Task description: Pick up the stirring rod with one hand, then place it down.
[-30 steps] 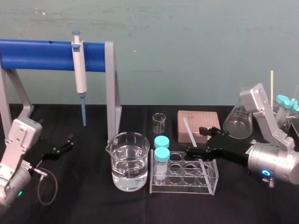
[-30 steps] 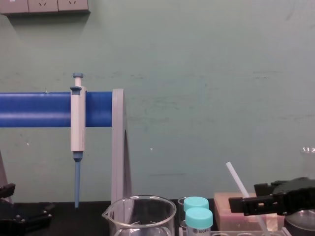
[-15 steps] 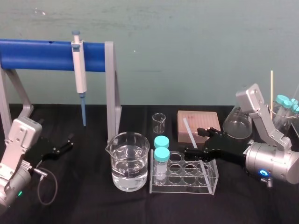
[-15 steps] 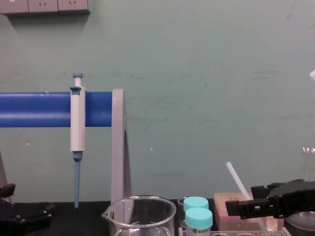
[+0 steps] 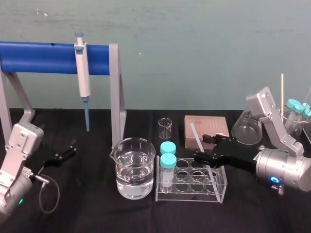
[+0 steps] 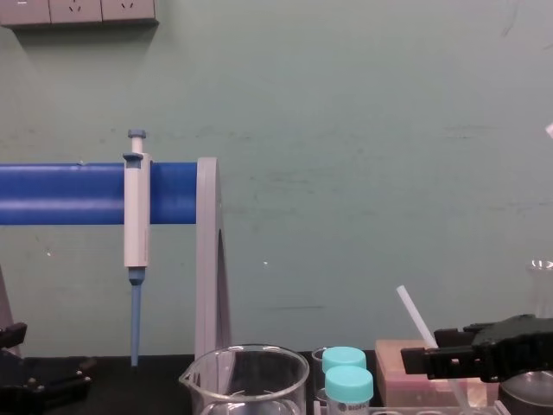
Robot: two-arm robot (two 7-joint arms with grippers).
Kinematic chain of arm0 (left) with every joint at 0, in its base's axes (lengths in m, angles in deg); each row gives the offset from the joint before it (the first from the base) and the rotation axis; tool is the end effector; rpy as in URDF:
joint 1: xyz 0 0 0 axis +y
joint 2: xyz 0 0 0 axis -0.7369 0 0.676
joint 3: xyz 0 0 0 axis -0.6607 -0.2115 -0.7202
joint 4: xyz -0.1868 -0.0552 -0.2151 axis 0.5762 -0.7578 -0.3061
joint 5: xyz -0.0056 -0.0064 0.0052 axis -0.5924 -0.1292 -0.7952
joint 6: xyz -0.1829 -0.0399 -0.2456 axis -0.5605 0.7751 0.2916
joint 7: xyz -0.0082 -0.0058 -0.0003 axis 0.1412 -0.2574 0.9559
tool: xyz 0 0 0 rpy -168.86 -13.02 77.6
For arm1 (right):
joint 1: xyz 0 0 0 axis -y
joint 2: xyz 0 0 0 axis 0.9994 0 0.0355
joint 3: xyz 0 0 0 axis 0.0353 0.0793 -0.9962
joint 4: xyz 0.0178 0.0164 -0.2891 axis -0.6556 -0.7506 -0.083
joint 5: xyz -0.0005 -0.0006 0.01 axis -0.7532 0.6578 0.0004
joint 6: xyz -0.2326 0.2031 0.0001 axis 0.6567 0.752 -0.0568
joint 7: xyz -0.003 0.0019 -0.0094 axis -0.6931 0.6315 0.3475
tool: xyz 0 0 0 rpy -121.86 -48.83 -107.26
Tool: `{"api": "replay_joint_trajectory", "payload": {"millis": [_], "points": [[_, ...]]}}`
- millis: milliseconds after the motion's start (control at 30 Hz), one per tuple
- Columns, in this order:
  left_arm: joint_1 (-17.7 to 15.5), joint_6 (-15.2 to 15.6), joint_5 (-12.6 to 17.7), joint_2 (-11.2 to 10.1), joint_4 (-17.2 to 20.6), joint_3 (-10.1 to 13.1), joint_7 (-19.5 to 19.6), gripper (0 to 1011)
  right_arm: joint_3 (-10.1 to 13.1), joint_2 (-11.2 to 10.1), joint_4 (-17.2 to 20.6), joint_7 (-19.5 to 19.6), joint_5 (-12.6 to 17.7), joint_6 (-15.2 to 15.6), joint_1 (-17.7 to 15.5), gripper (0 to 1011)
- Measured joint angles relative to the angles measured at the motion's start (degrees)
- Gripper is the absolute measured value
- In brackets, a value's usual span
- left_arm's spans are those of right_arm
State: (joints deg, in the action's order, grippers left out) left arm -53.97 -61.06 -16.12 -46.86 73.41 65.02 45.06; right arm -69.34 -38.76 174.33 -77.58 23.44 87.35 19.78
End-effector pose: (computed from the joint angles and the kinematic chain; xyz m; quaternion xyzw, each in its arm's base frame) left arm 0.3582 0.0827 -0.3023 0.1415 -0.1326 0.5800 0.7912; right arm 0.3992 -0.0546 -0.2249 -0.1452 0.0606 -0.3645 0.9178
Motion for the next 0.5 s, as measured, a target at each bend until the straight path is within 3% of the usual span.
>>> {"api": "replay_joint_trajectory", "payload": {"millis": [200,500], "points": [[0.00,0.00,0.00,0.00,0.00,0.00,0.00,1000,0.03,-0.01,0.02,-0.04,0.02,-0.03,-0.03,595],[0.00,0.00,0.00,0.00,0.00,0.00,0.00,1000,0.05,-0.02,0.02,-0.06,0.06,-0.08,-0.06,282]]}}
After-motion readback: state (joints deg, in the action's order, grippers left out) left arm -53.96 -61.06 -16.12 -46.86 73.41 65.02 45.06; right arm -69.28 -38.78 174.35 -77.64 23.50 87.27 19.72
